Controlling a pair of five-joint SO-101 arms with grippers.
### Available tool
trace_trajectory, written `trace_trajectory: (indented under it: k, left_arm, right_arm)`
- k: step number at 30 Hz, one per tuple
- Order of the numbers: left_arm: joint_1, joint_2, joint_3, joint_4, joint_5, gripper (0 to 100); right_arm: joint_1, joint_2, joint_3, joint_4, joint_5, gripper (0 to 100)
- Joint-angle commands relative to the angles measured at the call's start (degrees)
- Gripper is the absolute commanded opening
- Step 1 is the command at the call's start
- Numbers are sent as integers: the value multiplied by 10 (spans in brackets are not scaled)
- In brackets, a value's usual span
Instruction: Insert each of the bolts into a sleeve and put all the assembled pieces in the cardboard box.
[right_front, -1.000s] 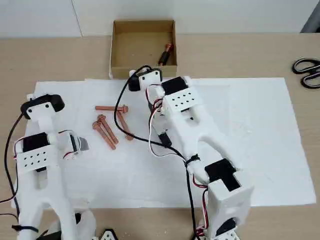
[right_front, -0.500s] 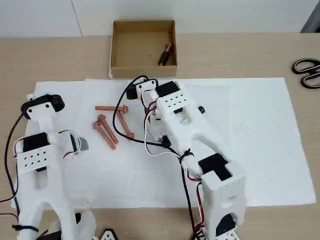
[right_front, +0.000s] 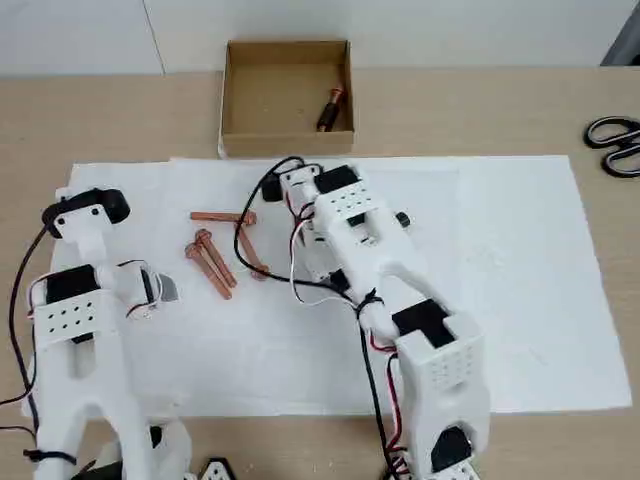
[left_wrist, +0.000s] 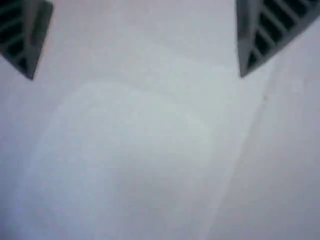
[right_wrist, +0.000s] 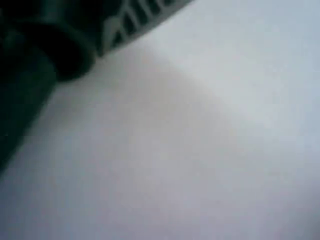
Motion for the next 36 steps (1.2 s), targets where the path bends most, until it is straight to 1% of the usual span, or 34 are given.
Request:
trace_trajectory:
  k: [1,4,9,14,18,21,24,27,32,36]
  left_arm:
    - [3,0,-22,-11,4,247]
    - [3,0,-25,-11,4,247]
    - [14,1,-35,-5,2,247]
    - [63,3,-97,33,4,247]
    - [108,47,-141,38,6,246]
    - [128,126,-169,20,45,246]
    - [130,211,-201,1,91,246]
    - [128,275,-233,6,127,246]
    - [128,340,-267,8,217,246]
    - [128,358,-275,4,240,246]
  right_arm:
    - [-1,0,-5,-5,-4,6]
    - [9,-3,-12,0,-4,4]
    - [36,-57,-83,87,8,4]
    - [68,-112,-144,144,48,4]
    - [105,-138,-145,150,54,4]
    - [124,-145,-145,151,51,3]
    - [129,-146,-145,151,50,3]
    - [129,-146,-145,151,49,3]
    - [131,-146,-145,151,49,3]
    - [131,-146,-145,151,49,3]
